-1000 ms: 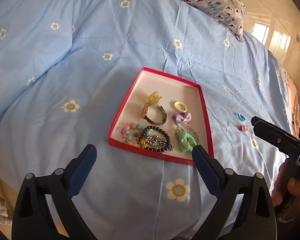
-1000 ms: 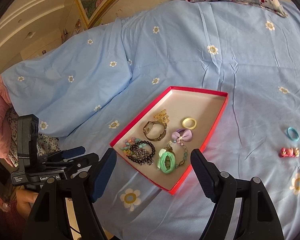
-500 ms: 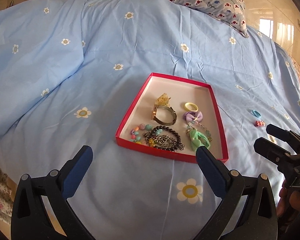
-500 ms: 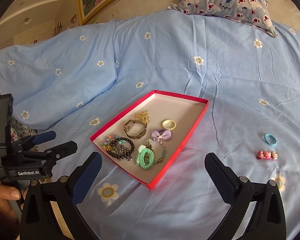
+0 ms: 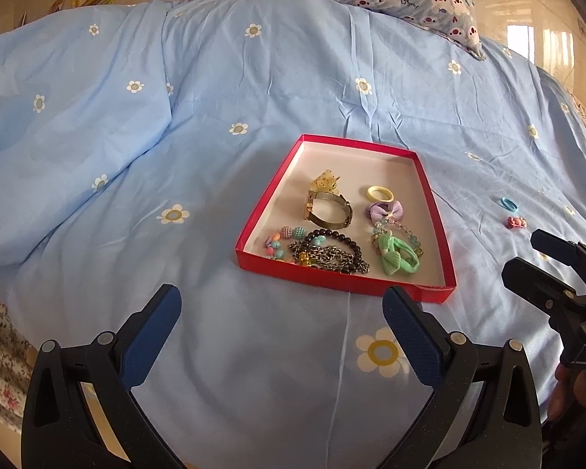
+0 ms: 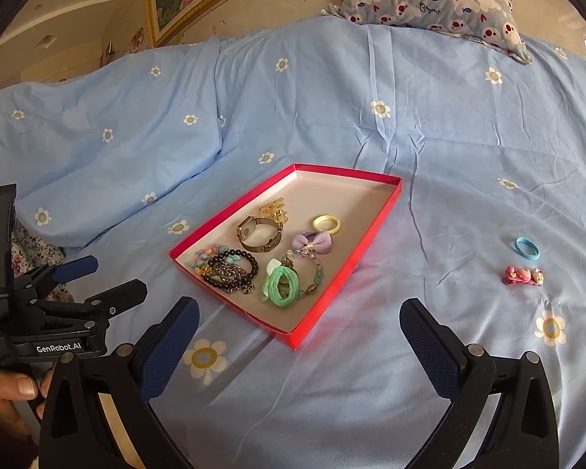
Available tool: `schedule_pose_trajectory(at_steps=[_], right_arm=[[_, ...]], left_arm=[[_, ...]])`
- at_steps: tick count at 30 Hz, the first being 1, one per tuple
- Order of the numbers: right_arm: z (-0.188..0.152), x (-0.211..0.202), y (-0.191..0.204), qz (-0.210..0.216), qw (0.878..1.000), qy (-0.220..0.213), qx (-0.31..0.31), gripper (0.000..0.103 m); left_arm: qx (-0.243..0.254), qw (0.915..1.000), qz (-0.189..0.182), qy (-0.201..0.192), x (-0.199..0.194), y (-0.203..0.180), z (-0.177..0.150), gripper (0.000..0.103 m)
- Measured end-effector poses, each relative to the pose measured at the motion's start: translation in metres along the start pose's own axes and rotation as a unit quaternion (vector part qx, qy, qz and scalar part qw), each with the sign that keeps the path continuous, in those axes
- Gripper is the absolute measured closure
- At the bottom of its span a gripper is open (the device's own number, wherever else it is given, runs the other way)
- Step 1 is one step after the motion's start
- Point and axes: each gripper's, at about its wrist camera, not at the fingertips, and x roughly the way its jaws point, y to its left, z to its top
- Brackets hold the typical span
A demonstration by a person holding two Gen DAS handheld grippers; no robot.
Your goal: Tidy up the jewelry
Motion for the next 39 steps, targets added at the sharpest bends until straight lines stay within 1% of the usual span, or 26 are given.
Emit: schedule_pose_trajectory(at_steps=[7, 12, 26, 34, 39], right_arm=[[0.003, -0.004, 0.004, 0.004, 1.0, -0.003, -0.003, 0.0], [0.002, -0.002, 0.004, 0.004, 1.0, 0.005, -0.001, 0.0], [-0.001, 0.0, 0.004, 0.001, 1.0, 0.009, -0.002, 0.0], [-0.001, -0.003, 0.006, -0.003, 1.0, -0.001, -0.012, 0.0], [0.0, -0.002, 0.005, -0.003, 1.0, 0.001, -0.011, 0.0]], left_arm=[[0.008, 0.9999, 0.005, -0.01, -0.011, -0.002, 0.004, 0.0], [0.006, 0.9999, 0.005, -0.009, -0.012, -0.001, 0.004, 0.0], [0.006, 0.9999, 0.008, -0.003, -0.01, -0.001, 0.004, 0.0], [0.004, 0.9998, 0.009, -0.017, -0.017, 0.0, 0.006, 0.0], [0.005, 0.9998, 0.009, -0.019, -0.019, 0.0, 0.008, 0.0]])
